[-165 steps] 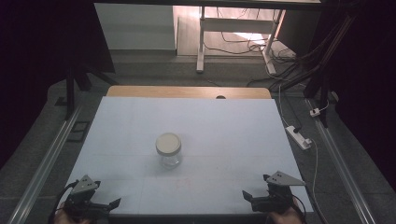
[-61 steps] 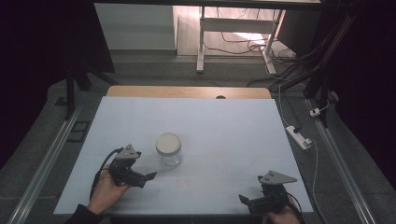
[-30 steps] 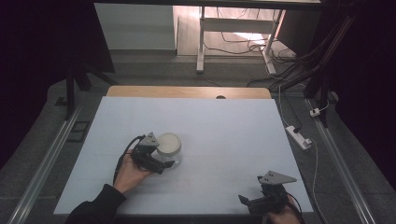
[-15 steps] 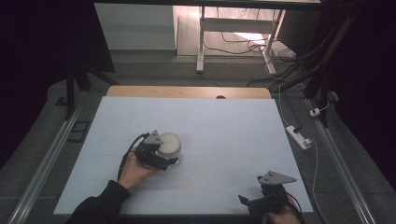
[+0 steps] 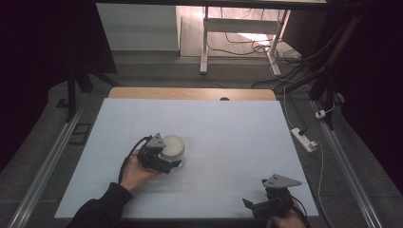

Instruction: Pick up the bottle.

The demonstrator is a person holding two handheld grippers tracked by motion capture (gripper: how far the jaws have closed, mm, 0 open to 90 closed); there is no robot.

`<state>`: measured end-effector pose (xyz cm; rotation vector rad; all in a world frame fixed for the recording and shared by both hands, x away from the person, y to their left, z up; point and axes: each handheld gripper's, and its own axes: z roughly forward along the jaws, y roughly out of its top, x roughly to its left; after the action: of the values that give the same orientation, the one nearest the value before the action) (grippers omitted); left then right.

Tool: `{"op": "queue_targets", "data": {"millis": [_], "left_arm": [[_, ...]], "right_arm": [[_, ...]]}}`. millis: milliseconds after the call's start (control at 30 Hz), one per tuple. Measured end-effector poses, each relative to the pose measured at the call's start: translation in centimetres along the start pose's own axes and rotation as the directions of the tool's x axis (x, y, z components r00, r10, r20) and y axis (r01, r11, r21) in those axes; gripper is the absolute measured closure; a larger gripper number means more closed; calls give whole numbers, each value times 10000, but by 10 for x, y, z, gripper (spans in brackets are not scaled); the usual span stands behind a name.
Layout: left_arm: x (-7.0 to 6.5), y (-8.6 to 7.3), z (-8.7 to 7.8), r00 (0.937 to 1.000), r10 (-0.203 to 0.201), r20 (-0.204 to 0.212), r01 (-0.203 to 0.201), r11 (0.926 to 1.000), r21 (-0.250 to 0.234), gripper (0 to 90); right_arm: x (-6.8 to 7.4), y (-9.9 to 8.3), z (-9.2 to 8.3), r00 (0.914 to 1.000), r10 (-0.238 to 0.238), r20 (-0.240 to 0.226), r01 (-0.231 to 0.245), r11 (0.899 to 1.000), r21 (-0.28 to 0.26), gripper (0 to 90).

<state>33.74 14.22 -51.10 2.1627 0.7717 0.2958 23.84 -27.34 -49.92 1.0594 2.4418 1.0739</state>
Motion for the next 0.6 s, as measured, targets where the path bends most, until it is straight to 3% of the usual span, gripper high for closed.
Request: {"op": "queue_targets", "data": {"millis": [367,600], "left_arm": [[0,2,0,9998,-205,-22,205,9998,32,77],[-3,10,-9,10000,-24,-30,23,9997,-258,78]], "right_arm": [[0,0,0,10000,-3,-10,3,10000,-24,0],[0,0,0,10000,31,-24,-31,10000,-52,0]]}}
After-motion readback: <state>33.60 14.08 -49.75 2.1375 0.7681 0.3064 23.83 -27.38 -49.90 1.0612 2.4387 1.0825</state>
